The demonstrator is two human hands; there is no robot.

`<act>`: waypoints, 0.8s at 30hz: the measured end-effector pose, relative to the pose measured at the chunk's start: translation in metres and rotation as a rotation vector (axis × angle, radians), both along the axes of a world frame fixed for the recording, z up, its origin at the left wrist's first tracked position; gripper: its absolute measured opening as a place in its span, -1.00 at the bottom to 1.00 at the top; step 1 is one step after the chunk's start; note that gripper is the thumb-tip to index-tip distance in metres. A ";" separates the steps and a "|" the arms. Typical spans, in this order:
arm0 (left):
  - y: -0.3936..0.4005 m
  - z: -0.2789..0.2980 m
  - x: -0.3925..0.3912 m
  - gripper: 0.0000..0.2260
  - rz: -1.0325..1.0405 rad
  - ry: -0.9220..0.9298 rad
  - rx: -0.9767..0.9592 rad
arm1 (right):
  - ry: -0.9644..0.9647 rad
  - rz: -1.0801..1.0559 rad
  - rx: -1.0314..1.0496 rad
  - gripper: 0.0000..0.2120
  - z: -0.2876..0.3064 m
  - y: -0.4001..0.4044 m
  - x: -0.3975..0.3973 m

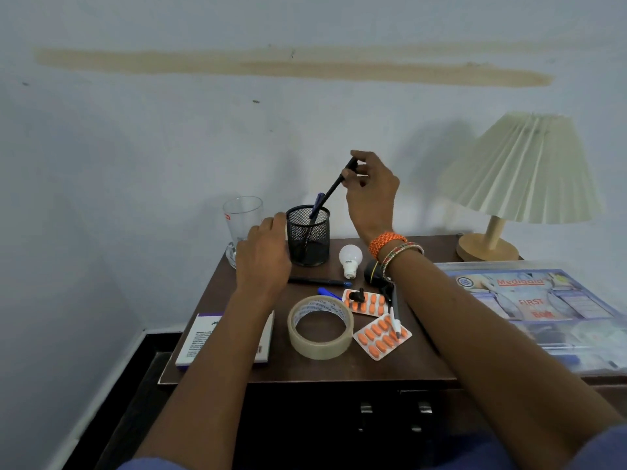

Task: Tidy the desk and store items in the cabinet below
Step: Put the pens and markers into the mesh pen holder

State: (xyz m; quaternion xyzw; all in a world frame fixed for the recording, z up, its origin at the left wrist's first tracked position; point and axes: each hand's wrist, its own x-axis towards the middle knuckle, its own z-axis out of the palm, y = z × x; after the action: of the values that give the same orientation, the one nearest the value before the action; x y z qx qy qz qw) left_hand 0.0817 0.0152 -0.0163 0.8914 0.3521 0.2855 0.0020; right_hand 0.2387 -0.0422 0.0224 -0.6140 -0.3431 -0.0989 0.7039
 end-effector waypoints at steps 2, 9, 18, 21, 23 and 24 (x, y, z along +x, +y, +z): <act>0.002 0.002 -0.001 -0.60 -0.017 0.008 0.004 | -0.035 -0.028 -0.097 -0.75 -0.006 0.010 0.007; 0.006 0.010 0.000 -0.57 0.050 0.157 0.125 | -0.004 -0.063 -0.359 -0.67 -0.026 0.025 0.010; 0.010 0.002 -0.007 -0.58 0.042 0.170 0.089 | -0.003 -0.170 -0.417 -0.76 -0.038 0.039 0.013; 0.010 -0.001 -0.007 -0.57 0.031 0.180 0.075 | 0.013 -0.172 -0.443 -0.77 -0.043 0.040 0.017; 0.011 -0.003 -0.007 -0.56 0.027 0.188 0.063 | 0.007 -0.161 -0.461 -0.81 -0.047 0.040 0.017; 0.011 -0.003 -0.007 -0.57 0.027 0.188 0.060 | 0.008 -0.150 -0.463 -0.80 -0.047 0.040 0.018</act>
State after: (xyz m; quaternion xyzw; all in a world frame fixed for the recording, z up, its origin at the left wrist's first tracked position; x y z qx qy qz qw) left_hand 0.0747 0.0262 -0.0193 0.9090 0.3540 0.2112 -0.0617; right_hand 0.2566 -0.0019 -0.0249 -0.7830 -0.3074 -0.0672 0.5365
